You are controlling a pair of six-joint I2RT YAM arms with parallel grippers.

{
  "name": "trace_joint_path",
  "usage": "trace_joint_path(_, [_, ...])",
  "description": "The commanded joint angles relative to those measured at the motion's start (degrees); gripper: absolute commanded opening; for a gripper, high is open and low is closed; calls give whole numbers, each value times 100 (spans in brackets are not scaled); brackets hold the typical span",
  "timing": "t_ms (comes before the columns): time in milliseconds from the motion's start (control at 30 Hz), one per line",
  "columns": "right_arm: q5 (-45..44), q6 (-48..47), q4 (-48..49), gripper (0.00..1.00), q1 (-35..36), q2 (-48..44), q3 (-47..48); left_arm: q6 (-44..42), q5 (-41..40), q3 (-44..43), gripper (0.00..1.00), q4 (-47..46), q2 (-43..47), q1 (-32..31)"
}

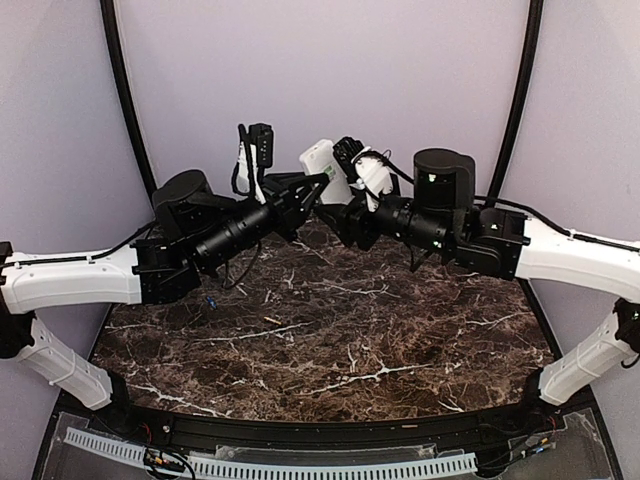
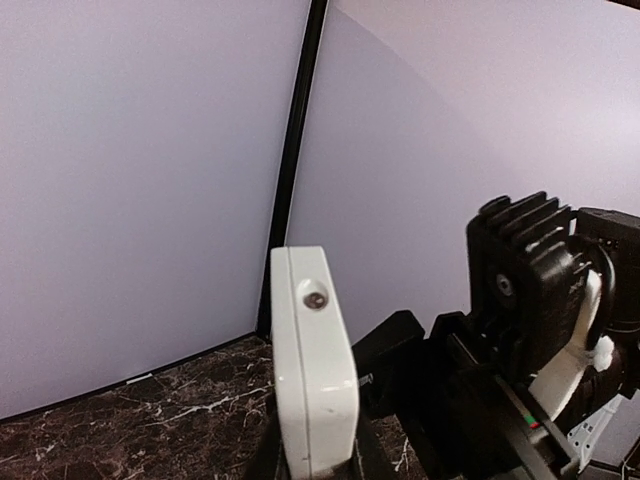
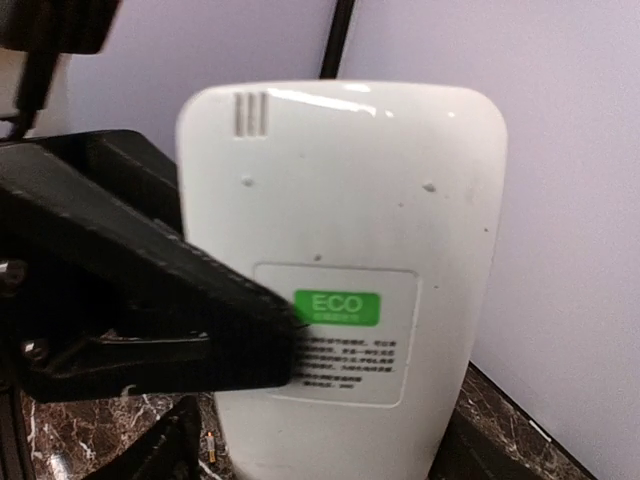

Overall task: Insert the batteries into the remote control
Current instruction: Pass from the right arm to the left, then remove the battery cover from the remote control.

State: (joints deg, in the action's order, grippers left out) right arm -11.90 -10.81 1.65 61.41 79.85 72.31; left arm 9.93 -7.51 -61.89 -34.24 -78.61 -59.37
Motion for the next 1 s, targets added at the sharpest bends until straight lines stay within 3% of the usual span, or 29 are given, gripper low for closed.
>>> trace_joint_path(0, [1683,427,111,95,-229,-712,-225,27,185,233,0,-514,365,111])
trace_joint_path(133, [3485,1572,277,99,-1099,-1019,-626,-43,521,312,0,-761,482,119])
trace_joint_path(233, [4347,2210,599,99,-1371,-942,-827,-45,1045,398,0,-964,519,119])
trace_joint_path(567, [5439,2655,1310,91,-1530,-443,-785,217,1806,557,0,-1379,565,119])
trace_joint_path(667, [5757,2806,1654,81,-1544,-309,-789,320,1879,618,0,-1496,567,119])
trace_joint_path(833, [6193,2976,1782,49,-1559,-47,-617,428,1949,660,0,-1633,549,115])
trace_joint_path(967, [6457,2978,1718,34,-1579,36,-535,430,1975,652,0,-1655,540,119])
